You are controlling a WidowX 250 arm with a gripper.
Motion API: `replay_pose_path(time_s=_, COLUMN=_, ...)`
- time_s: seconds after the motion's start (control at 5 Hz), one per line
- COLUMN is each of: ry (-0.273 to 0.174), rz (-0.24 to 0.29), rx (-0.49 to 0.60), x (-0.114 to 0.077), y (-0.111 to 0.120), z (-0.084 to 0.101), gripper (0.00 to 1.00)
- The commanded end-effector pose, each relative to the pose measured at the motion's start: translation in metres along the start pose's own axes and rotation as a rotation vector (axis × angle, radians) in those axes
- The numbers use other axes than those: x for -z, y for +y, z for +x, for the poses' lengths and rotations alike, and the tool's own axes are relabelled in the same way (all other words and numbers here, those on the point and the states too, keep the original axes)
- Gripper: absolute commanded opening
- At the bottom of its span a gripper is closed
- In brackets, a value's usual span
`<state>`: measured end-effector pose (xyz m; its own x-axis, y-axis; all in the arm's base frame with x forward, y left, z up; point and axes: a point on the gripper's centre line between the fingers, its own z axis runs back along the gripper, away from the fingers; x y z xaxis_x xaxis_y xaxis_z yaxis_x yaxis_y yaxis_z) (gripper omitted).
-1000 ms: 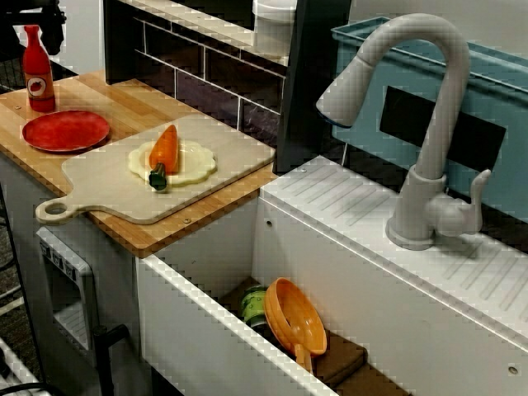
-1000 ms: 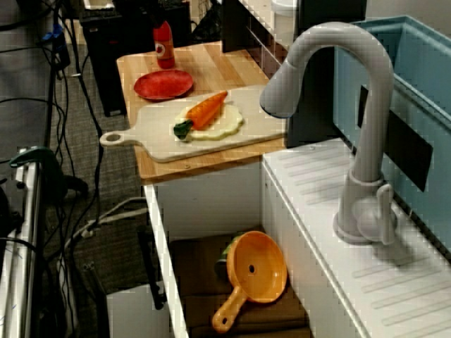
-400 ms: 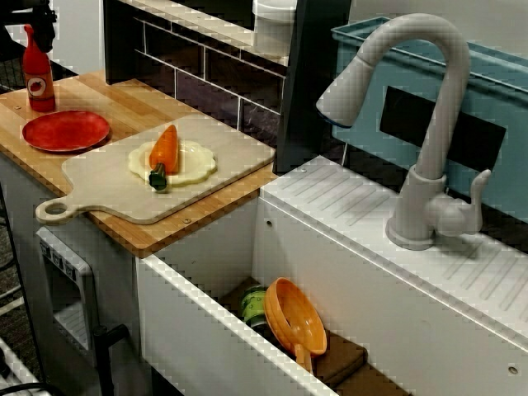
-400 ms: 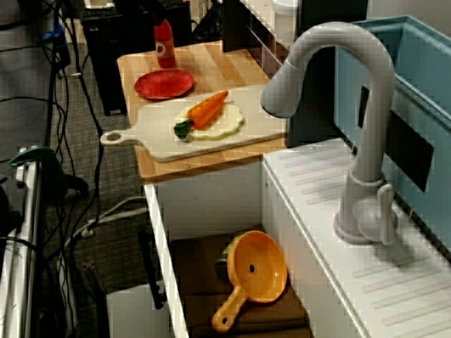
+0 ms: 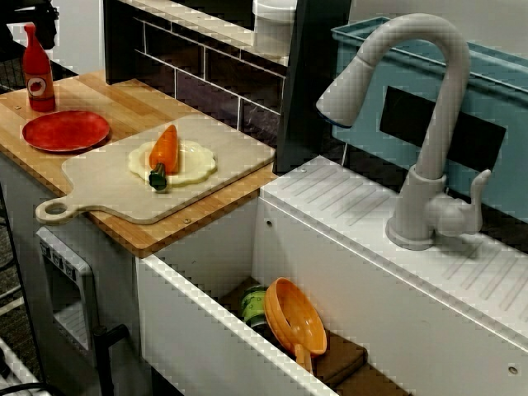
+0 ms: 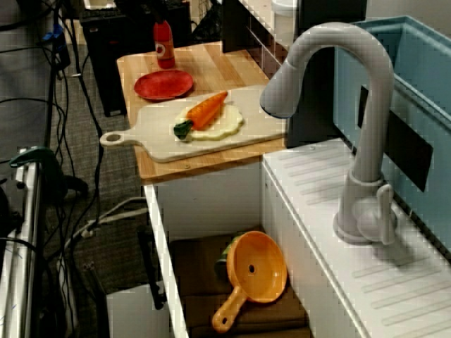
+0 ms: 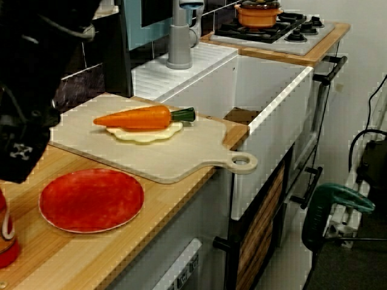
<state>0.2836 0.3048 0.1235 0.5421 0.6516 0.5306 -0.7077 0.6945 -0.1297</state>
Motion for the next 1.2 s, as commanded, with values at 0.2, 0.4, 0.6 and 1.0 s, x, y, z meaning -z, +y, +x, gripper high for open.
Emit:
replay_pose_path(time_s=0.2, ry=-0.056, rz=-0.001, rx=0.023, x=-0.0122, y=-0.0062, z=0.0202, gripper=1.0)
replay_pose_path(time_s=0.4, ry=-0.09, rz=-0.003, rx=0.022, x=-0.0154, y=-0.0037, z=0.022, gripper=1.0)
replay_pose_path(time_s=0.6, ry=-0.117, rz=-0.001, rx=0.017, x=-0.0165, y=-0.0015, z=0.0233, gripper=1.0)
replay_pose_path(time_s=1.0, ry=-0.151, rz=-0.011, rx=-0.004, x=-0.0195, y=0.0005, z=0.0267, gripper=1.0)
